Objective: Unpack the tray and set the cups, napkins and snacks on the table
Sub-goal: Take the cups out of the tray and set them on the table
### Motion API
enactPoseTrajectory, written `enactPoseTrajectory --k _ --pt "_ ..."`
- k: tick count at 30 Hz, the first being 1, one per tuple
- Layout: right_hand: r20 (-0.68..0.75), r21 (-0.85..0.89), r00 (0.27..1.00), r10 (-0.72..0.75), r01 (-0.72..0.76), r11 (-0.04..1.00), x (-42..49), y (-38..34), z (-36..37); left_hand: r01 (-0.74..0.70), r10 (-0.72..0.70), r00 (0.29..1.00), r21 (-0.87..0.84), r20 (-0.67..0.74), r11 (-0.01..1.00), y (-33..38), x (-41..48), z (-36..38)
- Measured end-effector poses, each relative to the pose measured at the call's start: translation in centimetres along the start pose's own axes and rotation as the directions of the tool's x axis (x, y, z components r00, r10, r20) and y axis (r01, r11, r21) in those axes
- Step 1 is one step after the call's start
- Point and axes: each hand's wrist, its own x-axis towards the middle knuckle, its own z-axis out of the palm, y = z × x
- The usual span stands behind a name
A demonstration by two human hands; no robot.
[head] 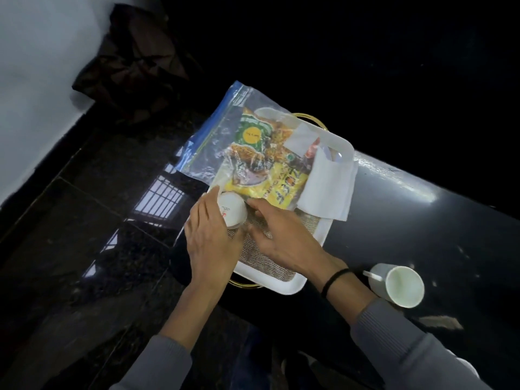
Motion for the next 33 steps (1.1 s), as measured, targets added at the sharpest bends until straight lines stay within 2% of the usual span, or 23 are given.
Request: enactPoseTrajectory --k 2,7,12,16,21,24,28,30,33 --pt "0.020 -0.013 1.000 -0.004 0.004 1.000 1.0 -0.4 0.9 -0.017 0.017 0.999 0.006 0.044 1.000 -0.8 0.8 0.5" --pt "0.012 0.026 1.000 0.026 -0.026 0.999 2.0 0.1 1.4 -0.156 0.146 0.987 0.174 0.070 0.972 -2.1 2.2 1.0" --pt "-0.012 0.034 1.000 0.026 -0.026 0.999 1.4 0.5 0.9 -0.229 0.203 0.970 0.218 0.134 0.949 -1.8 2.4 0.4" --pt "-0.037 0.066 0.998 0.045 -0.043 0.997 0.1 1.2 -0.2 -0.127 0.110 0.977 0.087 0.184 0.988 -0.1 1.2 -0.5" --pt "-0.083 0.157 0.995 0.059 -0.045 0.987 -2.6 3.0 -3.0 0.081 -0.019 0.966 -0.235 0.257 0.969 3.3 0.2 -1.2" --pt "-0.119 0.247 0.990 0.071 -0.040 0.968 -5.0 4.6 -5.4 0.186 -0.052 0.945 -0.401 0.322 0.897 5.7 -0.5 -1.1" --pt "-0.187 0.336 0.981 0.055 0.011 0.942 -8.9 7.2 -8.4 0.261 0.006 0.914 -0.599 0.406 0.757 10.3 -1.7 -0.2" --pt "-0.223 0.443 0.972 0.074 0.033 0.896 -10.9 8.4 -9.8 0.334 0.040 0.873 -0.657 0.485 0.676 12.9 -2.8 0.4" --pt "-0.284 0.604 0.950 0.128 0.074 0.794 -14.3 10.1 -11.7 0.445 0.152 0.774 -0.699 0.614 0.559 16.8 -4.8 1.6"
